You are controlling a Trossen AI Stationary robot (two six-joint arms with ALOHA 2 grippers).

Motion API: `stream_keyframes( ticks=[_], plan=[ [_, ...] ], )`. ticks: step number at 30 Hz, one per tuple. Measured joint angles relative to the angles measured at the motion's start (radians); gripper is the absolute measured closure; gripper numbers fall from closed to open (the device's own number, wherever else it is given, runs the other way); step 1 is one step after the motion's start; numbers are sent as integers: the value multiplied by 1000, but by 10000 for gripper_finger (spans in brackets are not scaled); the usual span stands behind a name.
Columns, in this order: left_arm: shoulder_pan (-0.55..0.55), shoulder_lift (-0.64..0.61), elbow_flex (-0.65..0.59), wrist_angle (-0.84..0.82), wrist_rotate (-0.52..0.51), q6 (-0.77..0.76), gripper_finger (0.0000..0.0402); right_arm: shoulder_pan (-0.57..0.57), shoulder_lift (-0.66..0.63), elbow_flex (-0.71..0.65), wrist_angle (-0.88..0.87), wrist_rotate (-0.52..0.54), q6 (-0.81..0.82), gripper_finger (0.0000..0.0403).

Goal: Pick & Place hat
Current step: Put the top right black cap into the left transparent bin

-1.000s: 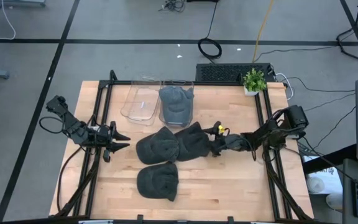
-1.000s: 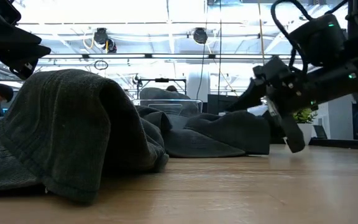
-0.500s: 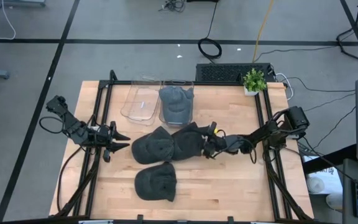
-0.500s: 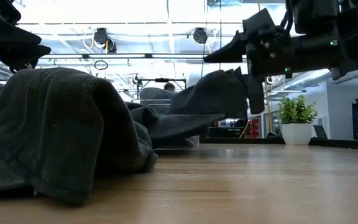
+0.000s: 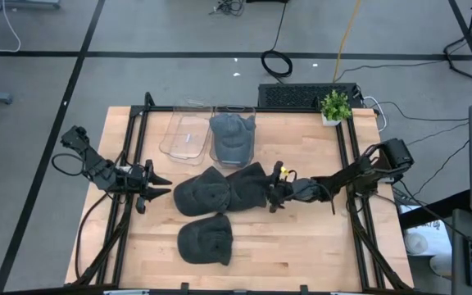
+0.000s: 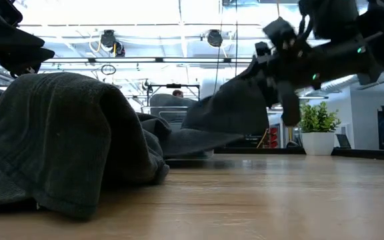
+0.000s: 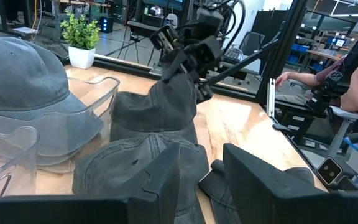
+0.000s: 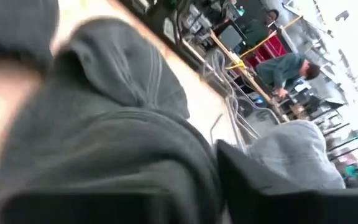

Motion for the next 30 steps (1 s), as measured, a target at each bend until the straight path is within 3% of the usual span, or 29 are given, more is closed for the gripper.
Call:
stream_keyframes(
  ticks=[2, 7, 12, 20, 22, 25, 30],
  plan=[
    [0, 0, 0, 0, 0, 0, 270, 0, -43, 0, -32, -10, 59, 386],
    [0, 0, 0, 25, 0, -46, 270, 4, -191, 0, -153, -16, 111, 401],
    [0, 0, 1, 60, 0, -122, 270, 15, -337, -1, -180, 115, 16, 402],
    [0, 0, 1, 63, -1, -127, 270, 9, -438, -1, -24, 135, -127, 402],
    [1, 0, 1, 71, -41, -75, 270, 9, -441, -1, 15, 130, -137, 403],
    [1, 0, 0, 155, -114, -55, 270, 8, -444, -1, 16, 27, -112, 403],
    [1, 0, 0, 219, -159, -68, 270, -39, -446, -1, 68, -308, 25, 403]
  ],
)
